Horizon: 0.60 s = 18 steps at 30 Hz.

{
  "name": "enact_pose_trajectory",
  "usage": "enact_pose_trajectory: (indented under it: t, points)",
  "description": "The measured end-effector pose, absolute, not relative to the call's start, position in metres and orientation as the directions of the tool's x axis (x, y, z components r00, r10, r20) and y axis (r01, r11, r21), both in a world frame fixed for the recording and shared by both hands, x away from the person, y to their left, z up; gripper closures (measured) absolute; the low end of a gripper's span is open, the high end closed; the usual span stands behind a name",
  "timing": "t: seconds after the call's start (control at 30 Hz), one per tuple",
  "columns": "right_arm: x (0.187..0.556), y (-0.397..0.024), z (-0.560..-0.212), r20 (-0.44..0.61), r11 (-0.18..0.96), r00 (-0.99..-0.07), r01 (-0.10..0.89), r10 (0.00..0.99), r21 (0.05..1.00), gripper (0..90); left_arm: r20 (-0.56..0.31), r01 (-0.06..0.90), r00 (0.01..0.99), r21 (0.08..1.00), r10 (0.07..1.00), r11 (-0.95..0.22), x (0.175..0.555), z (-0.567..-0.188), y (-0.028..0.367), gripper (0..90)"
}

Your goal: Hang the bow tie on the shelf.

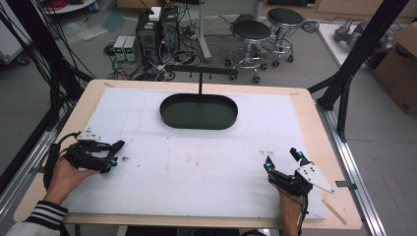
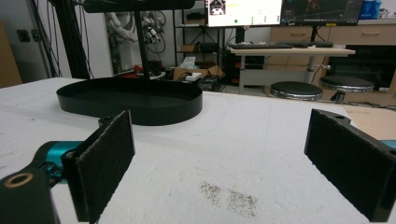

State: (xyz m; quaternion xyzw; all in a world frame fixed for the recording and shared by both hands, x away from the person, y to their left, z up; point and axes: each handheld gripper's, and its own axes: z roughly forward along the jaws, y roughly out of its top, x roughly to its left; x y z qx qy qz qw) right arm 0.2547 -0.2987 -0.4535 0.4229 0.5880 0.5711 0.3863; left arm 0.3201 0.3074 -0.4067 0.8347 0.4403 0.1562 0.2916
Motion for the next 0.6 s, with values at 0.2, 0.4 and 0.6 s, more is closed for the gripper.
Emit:
enact_pose_trajectory:
  t: [0.2, 0.4, 0.6]
  points:
    - [0.2543, -0.2987, -0.4536, 0.030, -0.012, -0.342, 0.055, 0.939, 0.998, 7.5, 0.012, 0.656, 0.554, 0.608, 0.832, -0.446, 0.3234, -0.4098, 0.3054, 24.2]
    - [0.2544, -0.2989, -0.4536, 0.031, -0.013, -0.341, 0.055, 0.940, 0.998, 7.5, 0.009, 0.677, 0.552, 0.579, 0.834, -0.454, 0.3238, -0.4114, 0.3026, 25.3]
    - [0.2540, -0.2987, -0.4536, 0.036, -0.016, -0.338, 0.060, 0.941, 0.998, 7.5, -0.004, 0.695, 0.546, 0.560, 0.838, -0.451, 0.3256, -0.4123, 0.3021, 30.6]
